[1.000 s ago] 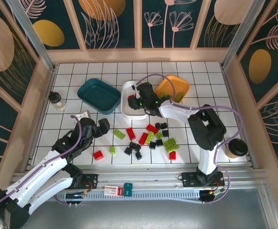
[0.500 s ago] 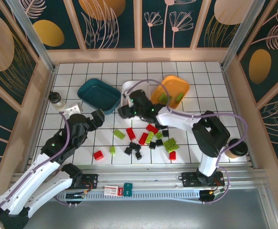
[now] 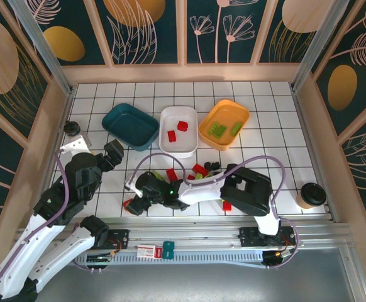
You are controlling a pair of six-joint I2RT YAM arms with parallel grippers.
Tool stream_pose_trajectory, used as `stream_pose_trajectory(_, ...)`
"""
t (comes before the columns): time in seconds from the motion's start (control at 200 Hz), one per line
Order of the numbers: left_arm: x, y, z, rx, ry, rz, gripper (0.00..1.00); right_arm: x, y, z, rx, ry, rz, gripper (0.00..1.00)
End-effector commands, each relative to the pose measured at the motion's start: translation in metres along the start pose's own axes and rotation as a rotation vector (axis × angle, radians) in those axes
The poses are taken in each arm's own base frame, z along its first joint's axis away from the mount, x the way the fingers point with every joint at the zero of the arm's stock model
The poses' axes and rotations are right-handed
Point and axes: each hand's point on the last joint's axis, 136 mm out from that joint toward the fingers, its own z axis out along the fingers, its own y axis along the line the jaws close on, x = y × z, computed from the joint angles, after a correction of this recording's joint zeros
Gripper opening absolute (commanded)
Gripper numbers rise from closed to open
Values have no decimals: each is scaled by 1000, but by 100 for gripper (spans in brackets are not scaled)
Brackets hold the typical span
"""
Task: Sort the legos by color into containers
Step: Pick up the lego from the bottom-left of the table.
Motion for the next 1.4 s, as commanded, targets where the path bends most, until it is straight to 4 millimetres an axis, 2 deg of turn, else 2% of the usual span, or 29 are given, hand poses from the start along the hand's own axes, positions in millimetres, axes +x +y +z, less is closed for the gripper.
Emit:
stream_pose_trajectory(0.0,6,9,-2,-26,12,4,99,-26,14,5,-18,-77,-60,80)
stream_pose_trajectory(0.24,13,11,3,-35,29,8,99,-3,20,19,-15,-15,-106,80)
stream_pose_trajectory(0.4,19,12,7,-35,39,6,99,12,22,26,-9,29,-136,77)
stream_pose_trajectory(0.551,20,11,11,-42,46,17,99,20,20,29,-11,47,-140,69)
stream_pose_trajectory(0.731,23,8,15,-47,59,27,99,16,22,29,-28,32,-159,52)
stream_pose_trajectory(0.861,23,8,16,-50,61,29,99,8,13,22,-13,2,-147,41)
stream_pose_trajectory(1.141,23,7,18,-54,61,36,99,-32,-13,-12,-15,-149,-54,34)
stream_pose_trajectory(1.276,24,6,21,-53,60,39,99,-53,-30,-36,-29,-240,19,32)
stream_pose_trajectory(1.396,26,5,23,-54,63,46,99,-68,-59,-66,-21,-329,110,32)
